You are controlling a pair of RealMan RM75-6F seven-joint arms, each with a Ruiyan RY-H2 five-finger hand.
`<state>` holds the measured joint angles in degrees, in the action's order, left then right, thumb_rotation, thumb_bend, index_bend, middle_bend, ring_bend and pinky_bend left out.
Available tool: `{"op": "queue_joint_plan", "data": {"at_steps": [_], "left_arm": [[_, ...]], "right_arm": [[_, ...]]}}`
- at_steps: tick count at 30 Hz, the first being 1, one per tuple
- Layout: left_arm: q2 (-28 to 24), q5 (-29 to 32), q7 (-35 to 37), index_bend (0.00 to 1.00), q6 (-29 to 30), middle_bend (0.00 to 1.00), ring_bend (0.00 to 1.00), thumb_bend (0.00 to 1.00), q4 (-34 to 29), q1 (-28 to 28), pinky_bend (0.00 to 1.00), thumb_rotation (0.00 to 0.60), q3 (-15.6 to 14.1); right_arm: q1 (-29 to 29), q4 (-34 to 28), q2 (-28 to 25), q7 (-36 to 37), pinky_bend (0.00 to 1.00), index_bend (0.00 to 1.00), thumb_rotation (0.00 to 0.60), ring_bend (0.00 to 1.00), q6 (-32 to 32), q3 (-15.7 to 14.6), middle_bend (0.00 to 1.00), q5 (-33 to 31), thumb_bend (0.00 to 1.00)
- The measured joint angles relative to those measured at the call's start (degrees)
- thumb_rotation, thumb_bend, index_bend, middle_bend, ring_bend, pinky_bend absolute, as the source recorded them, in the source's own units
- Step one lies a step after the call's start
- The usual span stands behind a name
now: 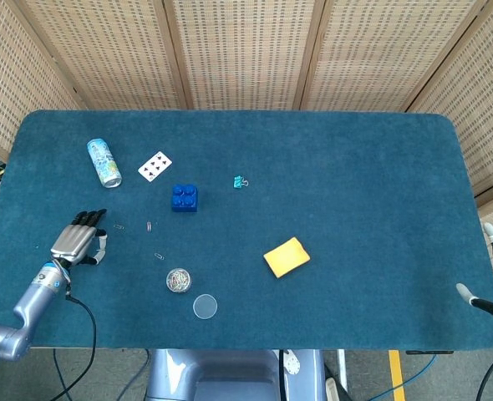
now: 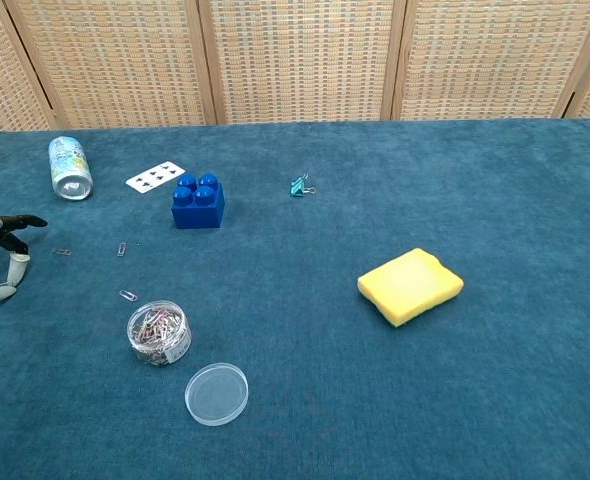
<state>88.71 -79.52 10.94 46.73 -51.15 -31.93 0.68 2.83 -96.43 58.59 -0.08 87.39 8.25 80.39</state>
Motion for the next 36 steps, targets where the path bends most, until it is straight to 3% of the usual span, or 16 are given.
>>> {"op": "queue_joint_plan", "data": {"at_steps": [12, 19, 36], "left_arm": [[-0.7, -0.1, -0.3, 0.62, 0.8, 0.00, 0.00, 0.40, -1.1, 0.1, 0.00, 0.600, 0.2], [-3.3, -0.7, -1.4, 0.62, 2.7, 0.00, 0.00, 0.41, -5.1, 0.1, 0.00, 0.600, 0.6], [-11.7, -0.8, -15.1, 0.62, 6.1, 0.00, 0.00, 0.41, -27.5, -1.3, 0.00, 0.600, 2.2]], "right_arm": [[-0.1, -0.1, -0.1, 0.2, 0.00, 0.00, 0.600, 0.00, 0.2, 0.0, 0.00, 0.0, 0.00], [-0.3, -0.2, -0.3, 0.6, 0.00, 0.00, 0.600, 0.00, 0.5, 0.1, 0.00, 0.1, 0.00], [-0.6, -0.3, -1.0, 2.3, 0.00, 0.00, 0.600, 0.00, 0.9, 0.2, 0.00, 0.2, 0.00]]}}
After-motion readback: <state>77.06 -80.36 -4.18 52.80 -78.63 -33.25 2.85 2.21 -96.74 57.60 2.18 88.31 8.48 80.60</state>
